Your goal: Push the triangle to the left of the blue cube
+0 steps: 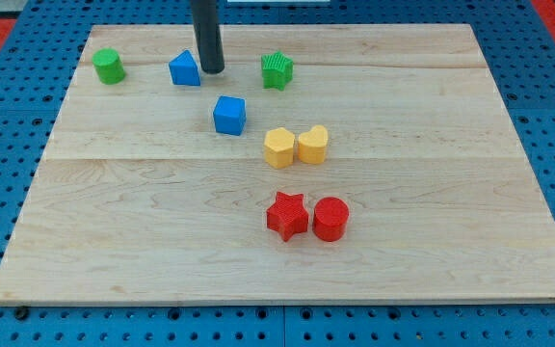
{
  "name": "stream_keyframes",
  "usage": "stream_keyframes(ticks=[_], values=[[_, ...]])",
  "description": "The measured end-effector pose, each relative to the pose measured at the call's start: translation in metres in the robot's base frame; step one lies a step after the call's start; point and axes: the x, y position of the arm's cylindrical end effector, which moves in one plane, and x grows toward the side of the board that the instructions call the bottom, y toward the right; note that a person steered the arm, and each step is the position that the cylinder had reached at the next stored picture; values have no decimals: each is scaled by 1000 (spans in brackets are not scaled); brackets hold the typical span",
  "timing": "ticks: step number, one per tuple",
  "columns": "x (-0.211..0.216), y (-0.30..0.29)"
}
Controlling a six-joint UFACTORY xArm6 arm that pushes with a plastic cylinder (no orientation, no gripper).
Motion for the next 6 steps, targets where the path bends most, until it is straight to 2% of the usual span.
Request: stream_keyframes(ticks=[1, 2, 3, 4, 5, 6], values=[[-23, -9], [-21, -55], [37, -14], [73, -5], [39, 1], [37, -33]])
